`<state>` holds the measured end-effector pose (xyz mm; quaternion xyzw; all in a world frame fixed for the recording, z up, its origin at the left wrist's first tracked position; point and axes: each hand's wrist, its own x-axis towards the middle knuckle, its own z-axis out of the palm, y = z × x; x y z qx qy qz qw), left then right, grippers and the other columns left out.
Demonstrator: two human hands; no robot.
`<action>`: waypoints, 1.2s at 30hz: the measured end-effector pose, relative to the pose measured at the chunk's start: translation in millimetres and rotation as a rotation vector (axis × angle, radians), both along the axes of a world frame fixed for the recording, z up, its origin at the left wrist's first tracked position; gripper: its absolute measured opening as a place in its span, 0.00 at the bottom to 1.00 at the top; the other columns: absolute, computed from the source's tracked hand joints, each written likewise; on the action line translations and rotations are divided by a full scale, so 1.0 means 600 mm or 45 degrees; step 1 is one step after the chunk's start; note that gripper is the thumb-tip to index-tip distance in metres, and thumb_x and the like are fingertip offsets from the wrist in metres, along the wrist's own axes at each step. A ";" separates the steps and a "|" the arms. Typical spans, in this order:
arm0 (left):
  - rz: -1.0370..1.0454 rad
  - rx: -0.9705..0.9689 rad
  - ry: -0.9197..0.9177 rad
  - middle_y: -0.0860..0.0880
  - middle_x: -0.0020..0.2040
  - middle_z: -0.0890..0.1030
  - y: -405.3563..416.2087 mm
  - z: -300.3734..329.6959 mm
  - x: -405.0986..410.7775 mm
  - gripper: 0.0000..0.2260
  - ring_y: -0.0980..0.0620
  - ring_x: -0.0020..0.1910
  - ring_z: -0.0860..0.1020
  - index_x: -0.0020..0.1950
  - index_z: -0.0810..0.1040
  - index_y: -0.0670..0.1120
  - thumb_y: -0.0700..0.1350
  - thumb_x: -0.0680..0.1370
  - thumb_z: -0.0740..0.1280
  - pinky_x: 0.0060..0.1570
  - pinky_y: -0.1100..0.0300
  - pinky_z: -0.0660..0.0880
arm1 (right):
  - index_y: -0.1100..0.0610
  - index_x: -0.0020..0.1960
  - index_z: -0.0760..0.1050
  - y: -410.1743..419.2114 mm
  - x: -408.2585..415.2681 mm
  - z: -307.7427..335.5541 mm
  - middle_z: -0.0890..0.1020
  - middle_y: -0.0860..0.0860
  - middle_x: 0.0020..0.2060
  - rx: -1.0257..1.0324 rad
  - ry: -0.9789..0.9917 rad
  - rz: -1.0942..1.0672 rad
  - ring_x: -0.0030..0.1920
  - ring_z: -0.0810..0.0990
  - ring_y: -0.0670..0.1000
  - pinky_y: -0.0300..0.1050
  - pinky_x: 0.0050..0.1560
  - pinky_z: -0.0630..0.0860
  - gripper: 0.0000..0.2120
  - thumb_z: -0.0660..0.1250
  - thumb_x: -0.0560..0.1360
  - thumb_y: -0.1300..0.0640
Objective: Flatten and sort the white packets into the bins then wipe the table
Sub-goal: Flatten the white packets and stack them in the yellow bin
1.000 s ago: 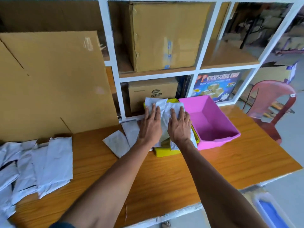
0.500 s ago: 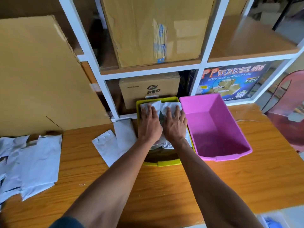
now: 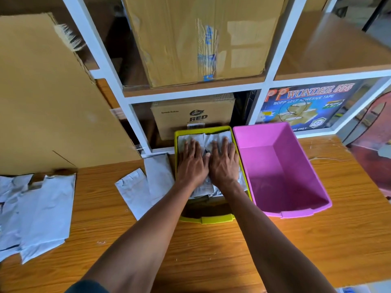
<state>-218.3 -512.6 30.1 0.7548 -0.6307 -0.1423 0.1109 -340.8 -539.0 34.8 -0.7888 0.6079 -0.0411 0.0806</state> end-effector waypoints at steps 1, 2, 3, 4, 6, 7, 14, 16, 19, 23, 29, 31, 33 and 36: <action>0.003 0.012 0.037 0.44 0.86 0.40 -0.001 -0.007 0.001 0.34 0.46 0.84 0.36 0.86 0.43 0.42 0.62 0.87 0.41 0.82 0.51 0.35 | 0.53 0.85 0.43 0.001 0.000 -0.004 0.41 0.61 0.83 0.023 -0.007 0.008 0.83 0.41 0.63 0.57 0.81 0.47 0.31 0.48 0.86 0.46; 0.004 0.017 0.066 0.44 0.86 0.40 -0.001 -0.013 0.002 0.34 0.46 0.84 0.35 0.86 0.42 0.42 0.62 0.87 0.41 0.81 0.53 0.32 | 0.55 0.85 0.42 0.002 -0.001 -0.010 0.41 0.62 0.83 0.035 -0.024 0.014 0.83 0.40 0.62 0.57 0.82 0.46 0.31 0.47 0.86 0.46; 0.004 0.016 0.084 0.44 0.86 0.39 -0.002 -0.016 0.002 0.34 0.46 0.84 0.35 0.86 0.42 0.42 0.62 0.87 0.42 0.79 0.55 0.30 | 0.56 0.85 0.43 0.004 -0.002 -0.014 0.41 0.63 0.83 0.044 -0.045 0.019 0.83 0.40 0.62 0.57 0.82 0.45 0.31 0.47 0.86 0.46; 0.004 0.005 0.091 0.43 0.86 0.39 -0.001 -0.015 0.001 0.34 0.46 0.84 0.35 0.86 0.42 0.42 0.62 0.87 0.42 0.77 0.57 0.27 | 0.57 0.85 0.44 0.005 -0.002 -0.018 0.42 0.63 0.83 0.047 -0.061 0.028 0.83 0.39 0.62 0.57 0.83 0.43 0.31 0.46 0.86 0.47; -0.001 -0.063 0.067 0.44 0.86 0.41 0.002 -0.005 -0.001 0.33 0.46 0.85 0.37 0.86 0.43 0.43 0.61 0.87 0.39 0.75 0.59 0.25 | 0.59 0.85 0.44 0.004 -0.005 -0.021 0.43 0.63 0.83 0.018 -0.101 0.058 0.83 0.39 0.61 0.57 0.83 0.42 0.31 0.45 0.87 0.47; -0.017 -0.114 0.041 0.46 0.86 0.43 0.002 -0.002 -0.002 0.33 0.47 0.85 0.39 0.86 0.45 0.44 0.61 0.86 0.37 0.78 0.56 0.28 | 0.59 0.85 0.44 0.002 -0.006 -0.020 0.44 0.62 0.83 -0.007 -0.139 0.081 0.83 0.39 0.61 0.56 0.83 0.40 0.31 0.44 0.87 0.46; -0.043 -0.036 0.022 0.47 0.86 0.41 -0.007 -0.020 0.000 0.29 0.42 0.85 0.38 0.87 0.42 0.46 0.52 0.89 0.49 0.83 0.46 0.38 | 0.59 0.85 0.49 -0.015 -0.008 -0.046 0.49 0.58 0.84 -0.013 -0.251 0.226 0.84 0.43 0.58 0.57 0.83 0.42 0.32 0.39 0.86 0.44; -0.057 -0.024 0.018 0.46 0.86 0.39 -0.007 -0.021 0.002 0.29 0.40 0.84 0.36 0.86 0.41 0.45 0.51 0.89 0.50 0.80 0.49 0.32 | 0.58 0.85 0.48 -0.021 -0.006 -0.052 0.46 0.57 0.84 0.016 -0.235 0.223 0.84 0.40 0.57 0.55 0.82 0.38 0.32 0.39 0.86 0.43; -0.023 -0.036 0.041 0.46 0.86 0.40 -0.009 -0.021 0.001 0.29 0.41 0.84 0.36 0.86 0.42 0.45 0.52 0.89 0.49 0.80 0.51 0.32 | 0.58 0.85 0.47 -0.033 -0.003 -0.055 0.44 0.57 0.84 0.014 -0.227 0.213 0.83 0.38 0.56 0.55 0.83 0.38 0.32 0.38 0.86 0.42; -0.038 -0.182 -0.012 0.45 0.87 0.48 -0.012 -0.019 0.000 0.29 0.44 0.85 0.42 0.86 0.49 0.43 0.53 0.87 0.44 0.83 0.49 0.37 | 0.57 0.85 0.47 -0.038 -0.001 -0.052 0.46 0.56 0.84 -0.091 -0.275 0.217 0.84 0.41 0.55 0.57 0.83 0.43 0.33 0.36 0.84 0.43; 0.039 -0.079 -0.033 0.48 0.86 0.42 -0.024 -0.039 -0.003 0.33 0.44 0.85 0.39 0.87 0.45 0.47 0.60 0.84 0.37 0.81 0.50 0.32 | 0.58 0.85 0.41 -0.046 -0.002 -0.073 0.39 0.55 0.84 -0.058 -0.152 0.292 0.83 0.35 0.56 0.59 0.83 0.40 0.32 0.45 0.86 0.47; 0.031 -0.067 -0.071 0.48 0.86 0.40 -0.024 -0.049 -0.003 0.33 0.42 0.85 0.38 0.87 0.43 0.48 0.60 0.84 0.36 0.82 0.48 0.34 | 0.58 0.84 0.37 -0.050 -0.003 -0.083 0.35 0.55 0.83 -0.050 -0.116 0.292 0.82 0.32 0.56 0.59 0.82 0.38 0.32 0.46 0.87 0.47; 0.029 -0.065 -0.095 0.48 0.86 0.39 -0.026 -0.058 -0.004 0.32 0.42 0.85 0.37 0.87 0.41 0.49 0.59 0.84 0.35 0.82 0.46 0.35 | 0.59 0.84 0.36 -0.051 -0.003 -0.092 0.34 0.56 0.83 -0.054 -0.078 0.308 0.82 0.31 0.57 0.60 0.82 0.40 0.33 0.44 0.86 0.46; 0.021 -0.065 -0.128 0.49 0.86 0.37 -0.028 -0.066 -0.002 0.31 0.41 0.84 0.36 0.87 0.42 0.50 0.59 0.84 0.36 0.82 0.45 0.37 | 0.60 0.84 0.37 -0.051 -0.002 -0.097 0.35 0.57 0.83 -0.057 -0.050 0.324 0.82 0.32 0.59 0.60 0.83 0.41 0.33 0.41 0.85 0.45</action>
